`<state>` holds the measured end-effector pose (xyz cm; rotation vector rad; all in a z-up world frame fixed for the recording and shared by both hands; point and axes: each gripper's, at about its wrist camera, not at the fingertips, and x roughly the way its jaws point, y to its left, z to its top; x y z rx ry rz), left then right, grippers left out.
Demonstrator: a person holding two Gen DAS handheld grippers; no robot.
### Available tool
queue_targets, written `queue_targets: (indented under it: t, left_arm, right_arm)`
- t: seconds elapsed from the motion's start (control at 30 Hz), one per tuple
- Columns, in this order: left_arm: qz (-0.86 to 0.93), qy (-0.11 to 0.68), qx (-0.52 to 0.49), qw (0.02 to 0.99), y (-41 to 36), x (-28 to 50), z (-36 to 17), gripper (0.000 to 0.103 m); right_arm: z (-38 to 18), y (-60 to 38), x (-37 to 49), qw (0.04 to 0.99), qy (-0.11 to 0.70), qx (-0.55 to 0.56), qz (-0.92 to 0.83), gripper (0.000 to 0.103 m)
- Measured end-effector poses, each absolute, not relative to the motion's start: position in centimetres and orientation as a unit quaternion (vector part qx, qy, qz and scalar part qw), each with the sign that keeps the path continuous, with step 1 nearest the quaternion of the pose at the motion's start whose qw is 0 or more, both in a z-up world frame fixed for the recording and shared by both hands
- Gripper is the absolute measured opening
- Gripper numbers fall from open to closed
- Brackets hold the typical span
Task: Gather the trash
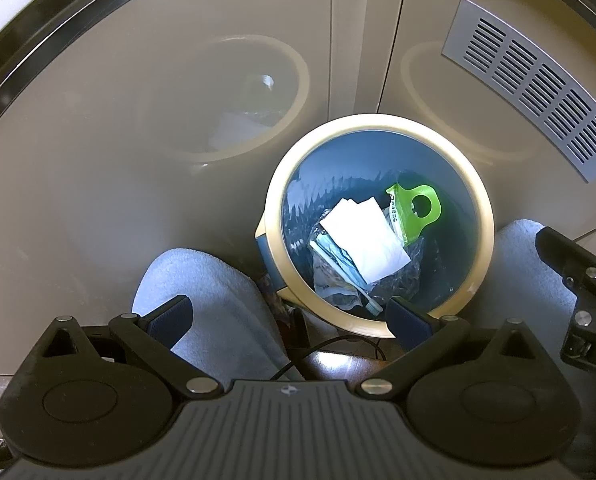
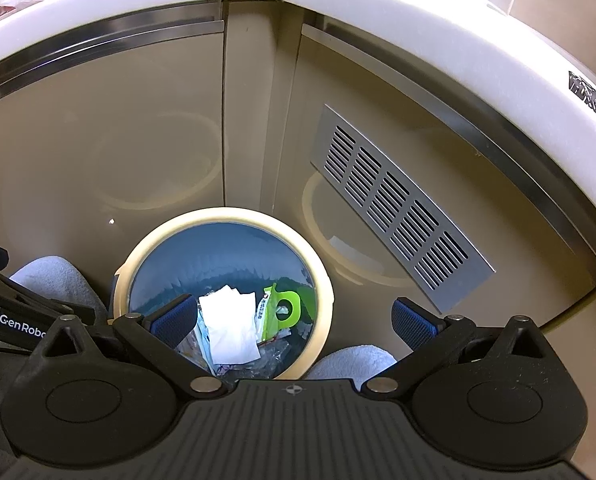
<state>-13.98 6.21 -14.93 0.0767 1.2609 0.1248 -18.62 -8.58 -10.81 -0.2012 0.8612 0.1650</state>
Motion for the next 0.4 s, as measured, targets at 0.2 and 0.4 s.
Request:
queue_targets:
  t: [0.2, 0.4]
  left_arm:
    - [0.058, 0.591, 0.042, 0.804, 6.22, -13.95, -14.97, 0.103]
    - [0.061, 0.592, 0.047, 0.802, 6.38, -14.04, -15.02, 0.103]
  right_arm:
    - [-10.78, -8.63, -18.69, 0.901, 0.415, -0.098, 0.081, 0.103]
    - [-10.74, -8.67, -18.73, 0.901, 0.414, -0.099, 0.086, 0.103]
